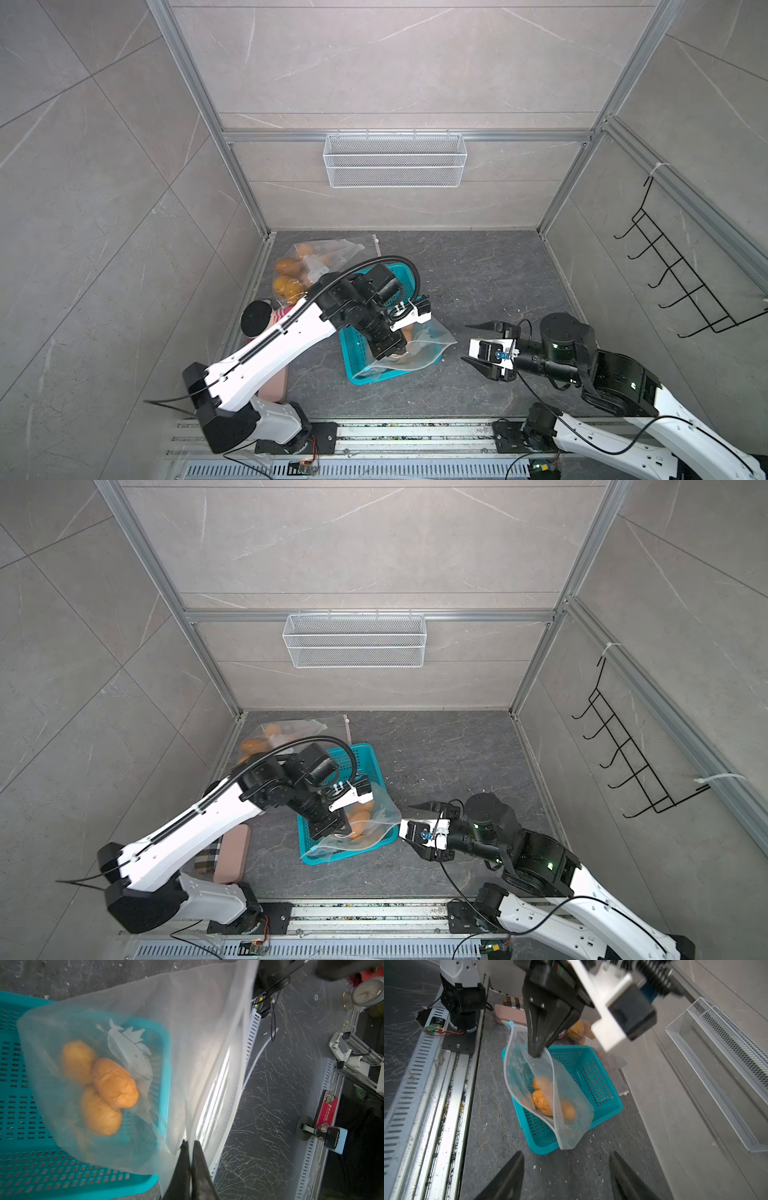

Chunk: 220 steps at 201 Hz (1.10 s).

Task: Put the potatoes into a zipper bag and zip it
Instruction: Adjust the zipper food storage bag in the basket.

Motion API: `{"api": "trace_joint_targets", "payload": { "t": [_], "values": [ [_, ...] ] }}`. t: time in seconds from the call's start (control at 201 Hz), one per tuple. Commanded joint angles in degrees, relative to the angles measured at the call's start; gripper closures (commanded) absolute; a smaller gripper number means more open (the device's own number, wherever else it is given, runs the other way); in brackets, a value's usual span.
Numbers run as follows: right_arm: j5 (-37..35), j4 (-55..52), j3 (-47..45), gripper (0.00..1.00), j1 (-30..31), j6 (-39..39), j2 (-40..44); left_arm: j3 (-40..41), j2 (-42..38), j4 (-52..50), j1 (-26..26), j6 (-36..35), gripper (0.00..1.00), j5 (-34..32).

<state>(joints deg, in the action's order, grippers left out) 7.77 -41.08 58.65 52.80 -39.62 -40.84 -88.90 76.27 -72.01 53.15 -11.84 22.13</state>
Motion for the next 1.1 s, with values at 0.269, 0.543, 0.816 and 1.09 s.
{"api": "trace_joint_targets", "payload": {
  "t": [0.269, 0.543, 0.816, 1.09],
  "values": [
    [7.6, 0.5, 2.6, 0.37, -0.2, -5.8, -12.0, 2.5, -1.7, 3.1, 0.1, -1.0, 1.0, 1.9],
    [9.5, 0.3, 2.2, 0.73, -0.1, -4.6, -12.9, 3.7, -3.9, 3.8, 0.1, -0.8, 1.0, 0.5],
    [9.5, 0.4, 1.3, 1.0, -0.1, -4.4, -11.7, 4.6, -4.4, 4.3, 0.1, -0.4, 1.0, -0.2],
    [3.6, 13.5, -4.3, 1.0, -0.2, 2.4, -8.3, 4.2, -6.0, 7.1, 0.0, 3.7, 0.38, -11.5]
  ]
}}
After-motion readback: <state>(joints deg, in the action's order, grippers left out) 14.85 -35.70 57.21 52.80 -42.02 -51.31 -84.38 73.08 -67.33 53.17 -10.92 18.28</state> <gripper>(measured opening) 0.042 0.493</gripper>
